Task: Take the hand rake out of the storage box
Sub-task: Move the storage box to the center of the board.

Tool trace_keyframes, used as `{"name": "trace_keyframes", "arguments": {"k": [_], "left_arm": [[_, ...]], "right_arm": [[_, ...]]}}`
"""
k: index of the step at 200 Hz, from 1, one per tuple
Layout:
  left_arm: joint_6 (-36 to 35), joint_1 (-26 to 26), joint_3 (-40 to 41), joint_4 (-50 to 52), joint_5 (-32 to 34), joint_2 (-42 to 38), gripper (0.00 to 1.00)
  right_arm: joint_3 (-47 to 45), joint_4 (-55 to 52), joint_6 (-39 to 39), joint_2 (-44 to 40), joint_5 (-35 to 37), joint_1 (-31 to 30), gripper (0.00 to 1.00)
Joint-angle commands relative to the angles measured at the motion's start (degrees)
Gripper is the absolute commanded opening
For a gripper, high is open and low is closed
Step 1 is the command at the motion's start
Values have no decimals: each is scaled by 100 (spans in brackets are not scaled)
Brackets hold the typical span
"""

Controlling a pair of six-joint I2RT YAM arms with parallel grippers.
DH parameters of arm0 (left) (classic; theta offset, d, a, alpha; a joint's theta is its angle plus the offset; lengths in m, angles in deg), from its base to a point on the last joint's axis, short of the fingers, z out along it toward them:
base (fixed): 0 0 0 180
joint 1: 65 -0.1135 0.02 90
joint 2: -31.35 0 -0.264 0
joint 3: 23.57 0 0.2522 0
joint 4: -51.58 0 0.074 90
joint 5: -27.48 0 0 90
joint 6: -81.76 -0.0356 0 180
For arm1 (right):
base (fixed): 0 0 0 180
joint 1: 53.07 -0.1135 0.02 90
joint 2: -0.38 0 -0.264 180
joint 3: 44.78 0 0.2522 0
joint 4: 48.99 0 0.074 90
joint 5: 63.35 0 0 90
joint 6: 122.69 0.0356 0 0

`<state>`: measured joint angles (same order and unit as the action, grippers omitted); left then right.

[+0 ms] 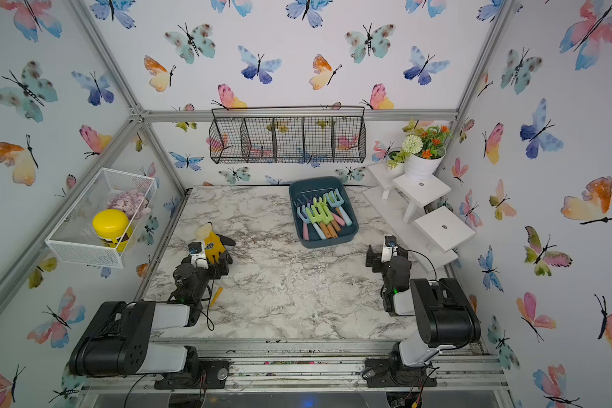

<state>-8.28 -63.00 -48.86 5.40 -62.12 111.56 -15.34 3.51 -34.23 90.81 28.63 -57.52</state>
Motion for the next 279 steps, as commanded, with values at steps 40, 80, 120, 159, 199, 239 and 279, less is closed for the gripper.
{"name": "trace_keyframes", "arguments": {"k": [40,80,120,159,199,239,279], "left_arm": [[-46,10,-86,-61,129,22,99],[-56,10,-27,-172,107,-62,98],[283,28,-1066,2544,311,-1230,98],[1435,31,-1690,3461,-154,-1773,98],[2318,-208,-2754,4497,-1020,-1273,97],[2424,-188,-3497,4757,-2676,-423,99],[2018,797,-4485,5695,-2042,527,95]], "right_arm": [[6,-14,46,-15,-134,23,99],[-163,279,-8,-93,-192,23,98],[-204,-760,181,-1336,-69,23,98],[829,-3780,1617,-2805,503,23,99],[1616,-5341,2033,-3478,667,23,98],[2193,-6038,1693,-3507,-483,23,98],[2722,-6614,1535,-3004,-1392,23,99]]}}
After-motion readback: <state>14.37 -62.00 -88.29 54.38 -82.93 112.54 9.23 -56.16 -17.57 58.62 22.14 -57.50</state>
